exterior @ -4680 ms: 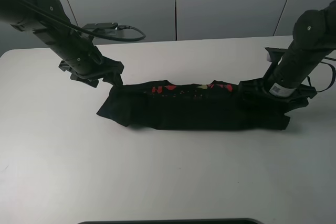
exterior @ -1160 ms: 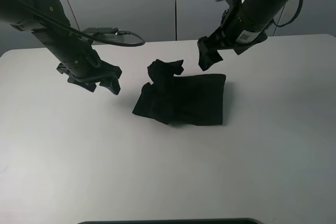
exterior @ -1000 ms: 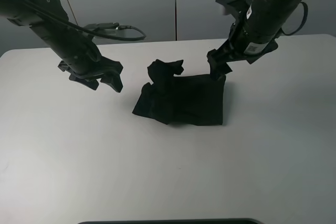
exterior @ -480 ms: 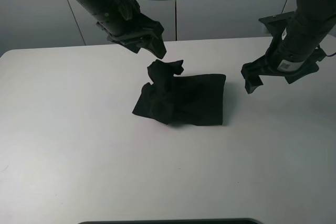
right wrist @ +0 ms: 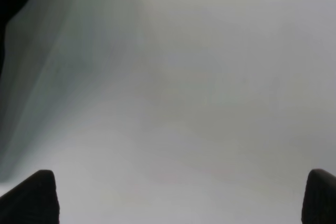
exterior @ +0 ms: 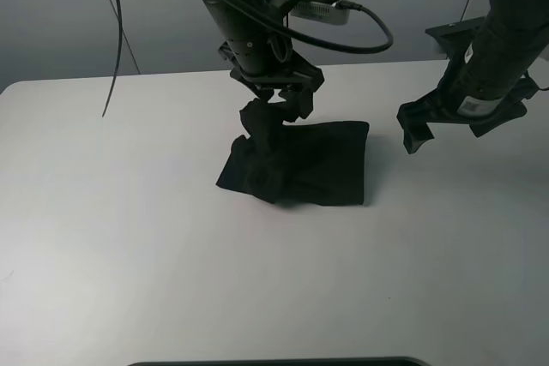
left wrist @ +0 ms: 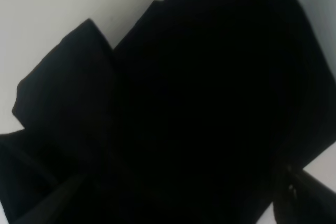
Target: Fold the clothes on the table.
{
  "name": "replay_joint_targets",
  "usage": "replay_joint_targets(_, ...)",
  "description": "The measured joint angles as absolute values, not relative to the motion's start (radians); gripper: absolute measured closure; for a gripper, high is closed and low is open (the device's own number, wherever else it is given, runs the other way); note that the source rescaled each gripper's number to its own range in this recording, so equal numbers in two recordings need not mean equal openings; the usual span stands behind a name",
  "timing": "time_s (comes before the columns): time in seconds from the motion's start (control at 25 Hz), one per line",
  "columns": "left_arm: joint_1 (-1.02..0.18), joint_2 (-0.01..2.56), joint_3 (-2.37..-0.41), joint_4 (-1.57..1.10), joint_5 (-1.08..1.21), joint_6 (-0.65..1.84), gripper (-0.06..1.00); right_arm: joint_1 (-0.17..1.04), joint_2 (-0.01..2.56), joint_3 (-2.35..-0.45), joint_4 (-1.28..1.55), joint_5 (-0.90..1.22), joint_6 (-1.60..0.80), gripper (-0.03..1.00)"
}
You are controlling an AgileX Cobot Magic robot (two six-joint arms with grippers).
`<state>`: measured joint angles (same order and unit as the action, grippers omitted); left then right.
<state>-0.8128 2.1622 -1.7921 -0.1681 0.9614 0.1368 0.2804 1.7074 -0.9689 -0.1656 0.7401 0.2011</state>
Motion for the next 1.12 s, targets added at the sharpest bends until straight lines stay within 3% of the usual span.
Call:
replay_joint_targets(0.48,-0.786,2.229,-1.817,0.094,1.167,0.010,0.05,0.280,1.706,-0.969,-0.144,0.731,0.178,-0.03)
replay_joint_targets(0.72,-0.674,2.229,-1.817,0.116,1.209,0.000,0.05,0.280,1.706,-0.969,-0.141,0.727,0.172,-0.03)
replay_joint_targets(0.92,-0.624,2.216,-1.813,0.047,1.210,0.035,0.05,0.280,1.706,-0.969,-0.141,0.713,0.170,-0.03)
replay_joint_targets(1.12,-0.626,2.149,-1.814,-0.217,1.121,0.151,0.05,0.280,1.706,-0.969,-0.141,0.713,0.164,-0.03)
